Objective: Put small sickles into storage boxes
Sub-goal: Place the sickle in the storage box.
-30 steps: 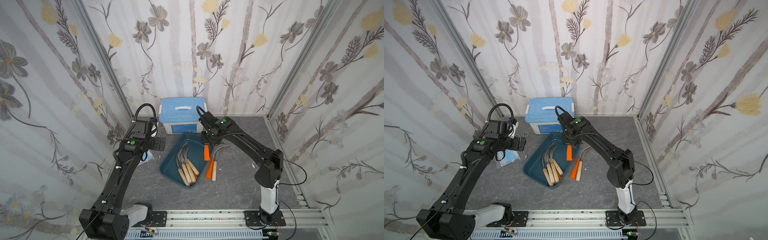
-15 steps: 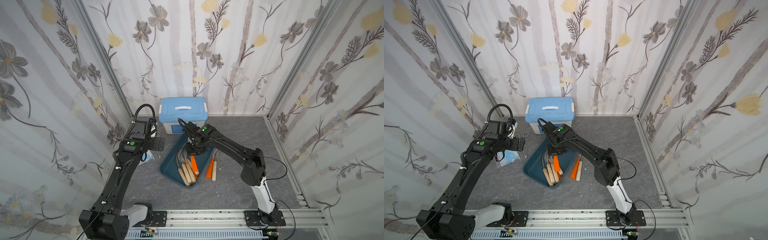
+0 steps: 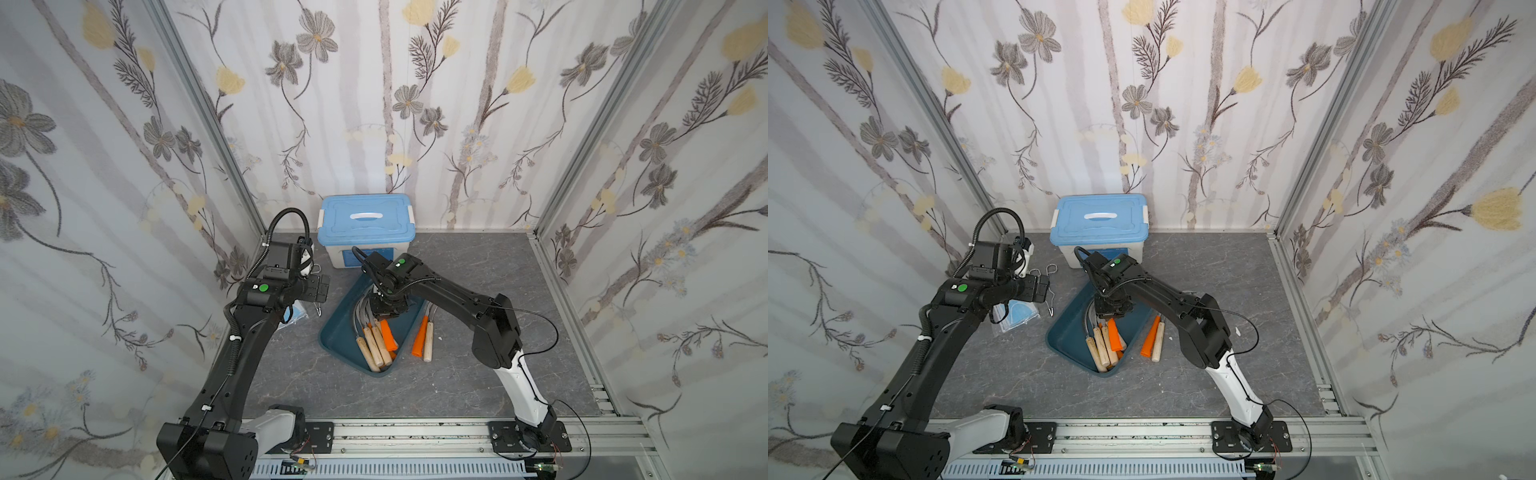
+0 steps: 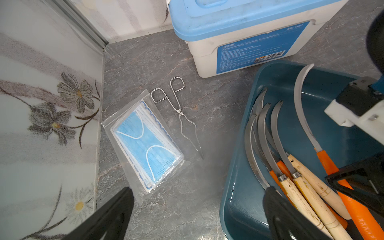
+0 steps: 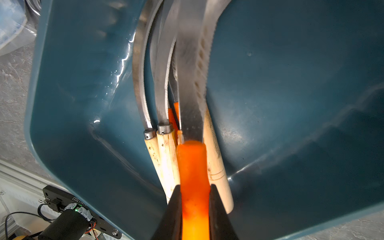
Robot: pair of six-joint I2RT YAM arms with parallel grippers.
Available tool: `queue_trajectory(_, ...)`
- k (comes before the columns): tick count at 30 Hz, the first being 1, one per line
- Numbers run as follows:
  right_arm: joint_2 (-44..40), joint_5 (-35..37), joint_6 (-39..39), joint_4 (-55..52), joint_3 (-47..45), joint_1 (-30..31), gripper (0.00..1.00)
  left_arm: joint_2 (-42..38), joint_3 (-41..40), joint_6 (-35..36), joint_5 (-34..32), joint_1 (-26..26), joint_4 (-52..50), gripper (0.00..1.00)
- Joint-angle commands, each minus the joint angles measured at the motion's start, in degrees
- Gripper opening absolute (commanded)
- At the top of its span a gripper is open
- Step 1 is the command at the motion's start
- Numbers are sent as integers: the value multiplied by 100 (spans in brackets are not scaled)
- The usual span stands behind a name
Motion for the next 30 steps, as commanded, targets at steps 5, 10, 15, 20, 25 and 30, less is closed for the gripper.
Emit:
queue_trajectory(5,179,-196,-55,174,26,-7,8,-33,61,-34,57,8,40,100)
queue_trajectory(10,279,-265,-76,204,30,-17,9,2,73,-49,103,5,36,100)
queue_trajectory(15,336,-330,-94,174,26,-11,9,11,86,-57,141,7,24,100)
queue_trajectory(20,391,-366,-166,159,28,-16,12,28,56,-60,158,5,37,100)
queue_trajectory(25,415,-384,-194,140,29,-16,13,37,82,-40,150,5,46,100)
queue_trajectory(30,397,-317,-209,121,32,-24,15,63,118,-34,141,5,54,100)
